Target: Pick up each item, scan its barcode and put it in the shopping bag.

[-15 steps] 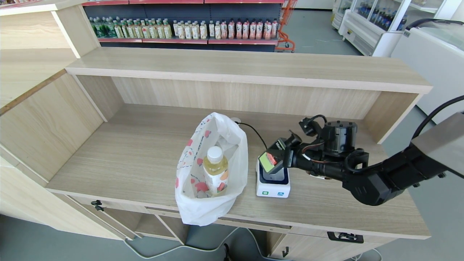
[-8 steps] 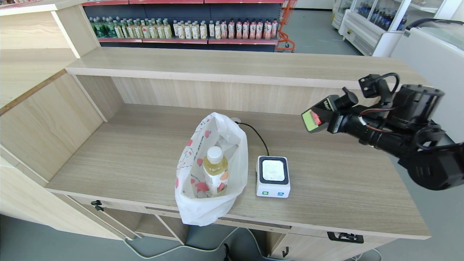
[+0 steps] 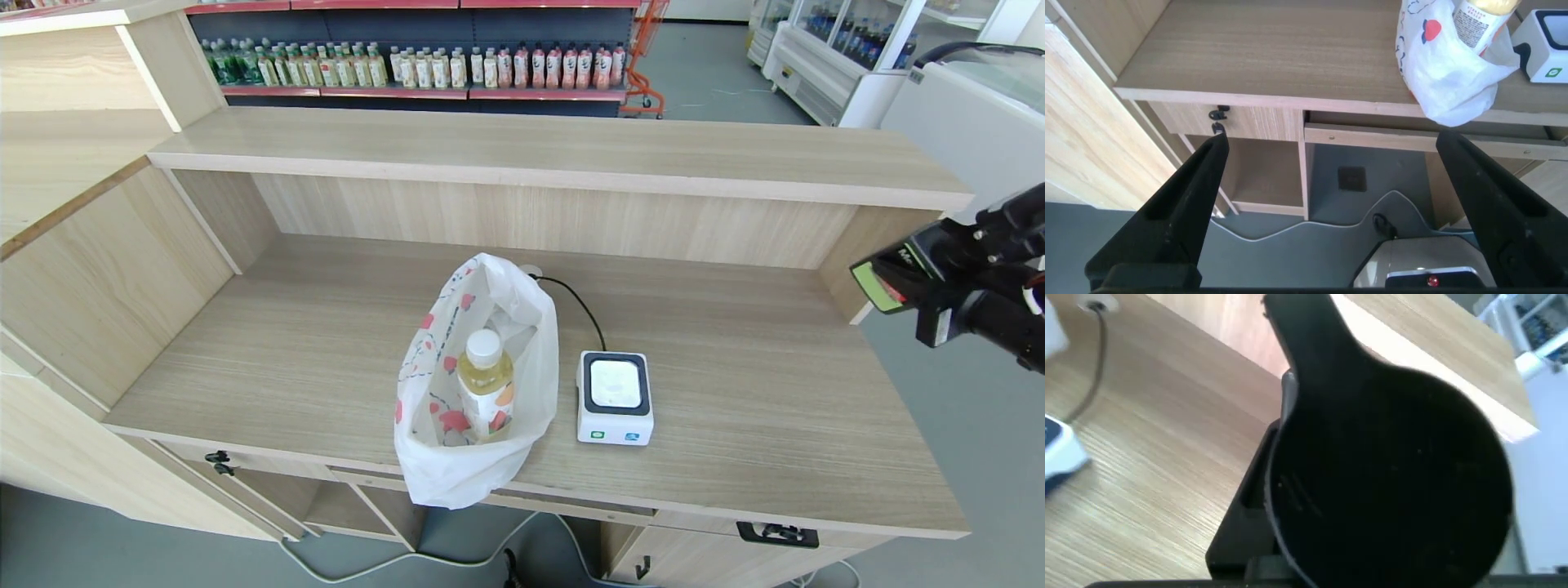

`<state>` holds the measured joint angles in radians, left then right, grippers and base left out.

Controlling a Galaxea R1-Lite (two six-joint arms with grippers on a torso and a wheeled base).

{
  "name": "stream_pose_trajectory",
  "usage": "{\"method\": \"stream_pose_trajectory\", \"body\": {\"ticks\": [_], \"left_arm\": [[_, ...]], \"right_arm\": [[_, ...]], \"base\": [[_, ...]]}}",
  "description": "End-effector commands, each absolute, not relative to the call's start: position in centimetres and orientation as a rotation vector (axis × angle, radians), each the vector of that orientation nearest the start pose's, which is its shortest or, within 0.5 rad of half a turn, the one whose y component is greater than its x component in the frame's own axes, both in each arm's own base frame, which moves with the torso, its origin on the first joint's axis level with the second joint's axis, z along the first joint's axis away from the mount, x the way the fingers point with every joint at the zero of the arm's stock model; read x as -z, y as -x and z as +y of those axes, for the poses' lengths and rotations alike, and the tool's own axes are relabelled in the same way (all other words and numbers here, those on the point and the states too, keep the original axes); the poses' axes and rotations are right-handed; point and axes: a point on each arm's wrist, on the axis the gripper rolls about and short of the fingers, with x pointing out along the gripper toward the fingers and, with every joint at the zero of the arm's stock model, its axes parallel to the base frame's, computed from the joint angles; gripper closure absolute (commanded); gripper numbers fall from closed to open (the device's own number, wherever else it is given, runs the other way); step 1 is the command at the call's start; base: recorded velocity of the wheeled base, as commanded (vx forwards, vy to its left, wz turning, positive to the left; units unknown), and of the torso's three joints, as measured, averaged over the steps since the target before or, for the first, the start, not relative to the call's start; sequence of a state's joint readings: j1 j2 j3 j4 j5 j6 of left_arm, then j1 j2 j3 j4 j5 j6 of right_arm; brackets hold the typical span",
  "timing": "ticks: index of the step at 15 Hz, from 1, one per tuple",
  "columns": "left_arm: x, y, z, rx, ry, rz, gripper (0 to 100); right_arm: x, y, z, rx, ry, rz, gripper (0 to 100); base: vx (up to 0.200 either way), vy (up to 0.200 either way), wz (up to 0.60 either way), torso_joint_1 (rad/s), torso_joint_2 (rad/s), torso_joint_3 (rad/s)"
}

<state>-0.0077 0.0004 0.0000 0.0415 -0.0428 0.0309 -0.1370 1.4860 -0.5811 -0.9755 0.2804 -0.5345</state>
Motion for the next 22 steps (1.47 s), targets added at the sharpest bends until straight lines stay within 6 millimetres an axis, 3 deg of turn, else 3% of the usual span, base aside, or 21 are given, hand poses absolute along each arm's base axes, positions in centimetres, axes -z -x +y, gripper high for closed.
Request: {"method": "stream_pose_trajectory", "body": {"ticks": [1, 10, 14, 16, 18, 22], "left_arm": [[-7.1, 2.3, -0.1, 0.051, -0.03, 0.041, 0], [-7.1, 2.3, -0.1, 0.051, -0.03, 0.041, 0], [-7.1, 2.3, -0.1, 0.051, -0.03, 0.041, 0], [-7.1, 2.3, -0.1, 0.051, -0.03, 0.041, 0], [-7.1, 2.3, -0.1, 0.051, -0.03, 0.041, 0], [-7.1, 2.3, -0.1, 0.051, -0.03, 0.041, 0]], "right_arm": [[-21.5, -22.9, -4.9, -0.02, 0.656, -0.08, 100], [-20.4, -23.4, -4.8, -0.047, 0.668, -0.046, 100], [-20.6, -23.2, -3.8, -0.108, 0.669, -0.074, 100], [-20.5, -23.0, -3.8, -0.127, 0.573, -0.081, 100], [-19.9, -22.0, -2.4, -0.24, 0.455, -0.105, 100], [-19.3, -22.6, -1.3, -0.283, 0.445, -0.133, 100]], "base": [[0.0, 0.0, 0.0, 0.0, 0.0, 0.0], [0.0, 0.0, 0.0, 0.0, 0.0, 0.0], [0.0, 0.0, 0.0, 0.0, 0.0, 0.0], [0.0, 0.0, 0.0, 0.0, 0.0, 0.0], [0.0, 0.0, 0.0, 0.0, 0.0, 0.0], [0.0, 0.0, 0.0, 0.0, 0.0, 0.0]]}}
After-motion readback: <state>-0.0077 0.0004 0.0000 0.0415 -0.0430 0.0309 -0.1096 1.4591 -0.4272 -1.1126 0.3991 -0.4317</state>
